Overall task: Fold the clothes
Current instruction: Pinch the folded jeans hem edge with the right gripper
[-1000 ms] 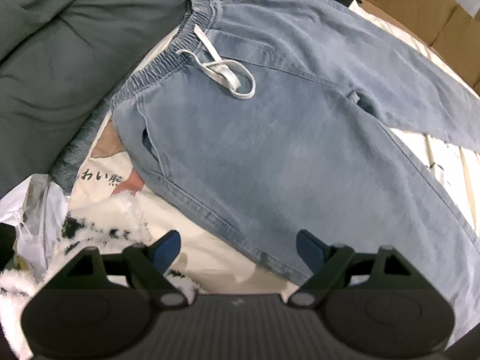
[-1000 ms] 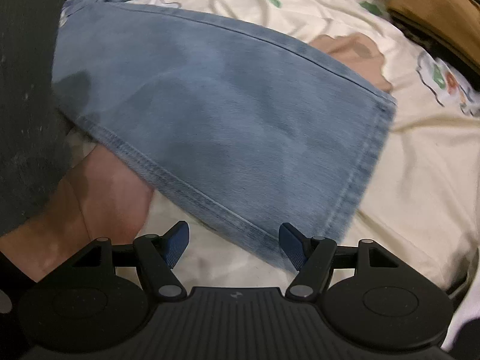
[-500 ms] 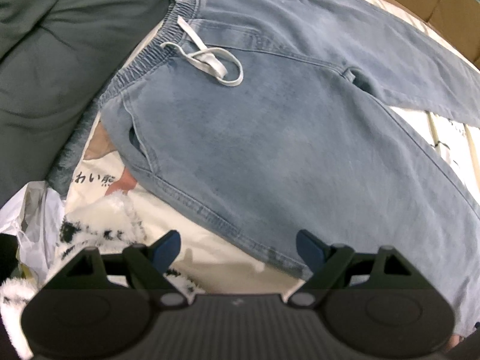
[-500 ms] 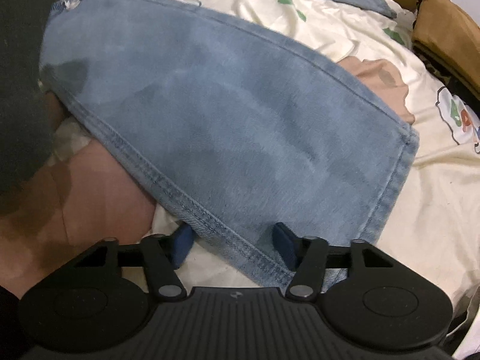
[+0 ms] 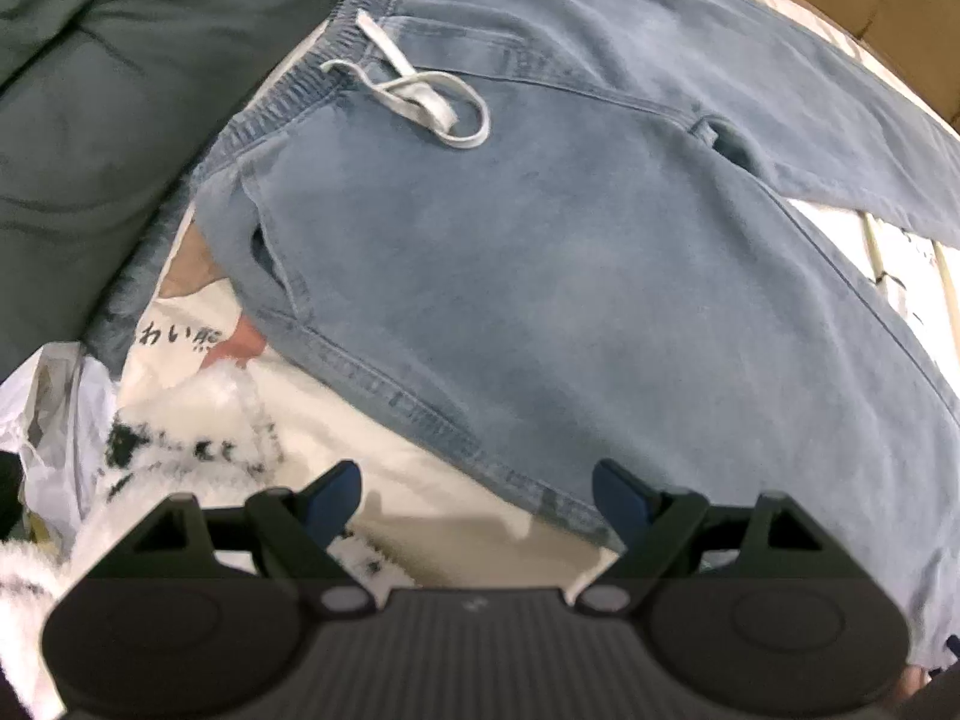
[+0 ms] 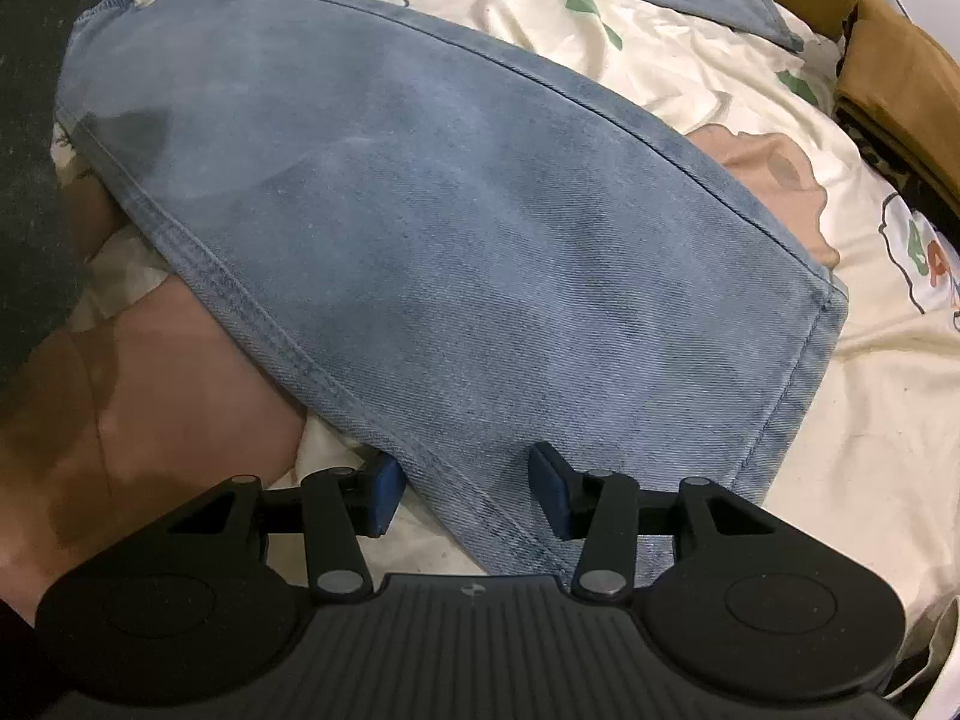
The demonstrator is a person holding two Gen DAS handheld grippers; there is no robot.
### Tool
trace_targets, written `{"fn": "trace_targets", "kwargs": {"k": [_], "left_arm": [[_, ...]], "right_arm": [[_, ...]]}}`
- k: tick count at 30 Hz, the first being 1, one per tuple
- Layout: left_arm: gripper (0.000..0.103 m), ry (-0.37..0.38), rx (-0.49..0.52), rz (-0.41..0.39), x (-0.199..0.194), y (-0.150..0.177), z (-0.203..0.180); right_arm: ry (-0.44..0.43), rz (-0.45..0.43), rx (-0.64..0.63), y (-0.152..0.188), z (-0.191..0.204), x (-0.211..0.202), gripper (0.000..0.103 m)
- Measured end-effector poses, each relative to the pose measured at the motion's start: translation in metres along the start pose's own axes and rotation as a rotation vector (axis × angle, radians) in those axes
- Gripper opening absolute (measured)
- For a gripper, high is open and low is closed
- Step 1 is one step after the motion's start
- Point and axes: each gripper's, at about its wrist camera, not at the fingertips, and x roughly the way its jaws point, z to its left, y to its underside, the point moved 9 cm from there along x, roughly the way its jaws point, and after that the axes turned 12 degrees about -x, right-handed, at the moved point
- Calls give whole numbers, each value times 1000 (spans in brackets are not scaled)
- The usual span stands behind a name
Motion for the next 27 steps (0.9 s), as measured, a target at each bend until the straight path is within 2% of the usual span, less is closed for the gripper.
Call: {"fn": "trace_targets", "kwargs": {"k": [1,3,4,5,7,12,18,19,20,22,27], "left_arm": [[86,-2,-7,1,1,0,2],[86,-6,-18,4,3,2,5],[86,-6,-21,5,4,3,7],[86,-7,-23,6,5,3,8],[86,-6,-24,8,6,5,9],[86,-2,-41,12,8,5,11],[86,22,-71,7,9,2,12],[86,31,-93,6,10,0,14],[86,39,-113,3,10,-1,15],[86,55,-151,-4,11,-3,20],[85,94,-262,-13,17,-7,38]], "right_arm": [[-4,1,0,0,0,-1,53],[-11,5,-1,-1,0,-2,42],[-12,4,1,-2,-1,-4,22],[-8,2,-2,-3,-3,-7,13],[3,-14,-10,-6,-4,-15,13],[15,17,-100,-4,2,-5,15],[32,29,-83,-11,1,3,21],[21,37,-80,-11,0,3,19],[11,46,-78,-12,-1,2,11],[-5,55,-76,-12,-3,0,5],[-40,56,-50,-16,-9,-14,3]]}}
